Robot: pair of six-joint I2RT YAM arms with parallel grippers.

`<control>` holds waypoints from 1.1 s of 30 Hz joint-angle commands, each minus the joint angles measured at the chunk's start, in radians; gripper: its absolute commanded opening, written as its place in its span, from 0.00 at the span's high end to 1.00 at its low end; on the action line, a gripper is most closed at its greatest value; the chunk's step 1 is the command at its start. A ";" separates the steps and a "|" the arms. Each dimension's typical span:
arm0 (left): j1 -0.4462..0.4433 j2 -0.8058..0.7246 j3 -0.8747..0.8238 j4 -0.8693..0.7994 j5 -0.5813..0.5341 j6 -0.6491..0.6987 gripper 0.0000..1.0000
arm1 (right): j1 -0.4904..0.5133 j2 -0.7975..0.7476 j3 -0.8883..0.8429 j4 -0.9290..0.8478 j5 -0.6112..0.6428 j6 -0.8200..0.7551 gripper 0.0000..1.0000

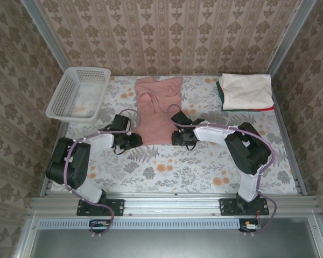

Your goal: Fold and stack the t-shirts

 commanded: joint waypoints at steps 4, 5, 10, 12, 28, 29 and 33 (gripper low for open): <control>-0.055 0.107 0.034 0.133 0.079 -0.003 0.67 | -0.012 0.058 0.025 -0.017 -0.004 -0.001 0.47; -0.056 0.113 0.040 0.134 0.081 -0.003 0.68 | -0.012 0.066 0.029 -0.012 -0.011 -0.001 0.50; -0.060 0.124 0.061 0.149 0.106 -0.010 0.83 | -0.012 0.058 0.034 -0.009 -0.019 0.007 0.69; -0.060 0.098 0.054 0.147 0.108 -0.012 0.91 | -0.011 0.025 0.017 -0.008 -0.013 0.008 0.79; -0.177 -0.557 -0.225 -0.193 -0.025 -0.126 1.00 | 0.129 -0.442 -0.313 -0.122 0.040 0.126 1.00; -0.195 -0.617 -0.231 -0.223 -0.039 -0.141 1.00 | 0.146 -0.470 -0.323 -0.144 0.044 0.141 1.00; -0.229 -0.792 -0.190 -0.350 -0.094 -0.168 1.00 | 0.187 -0.629 -0.291 -0.256 0.067 0.169 1.00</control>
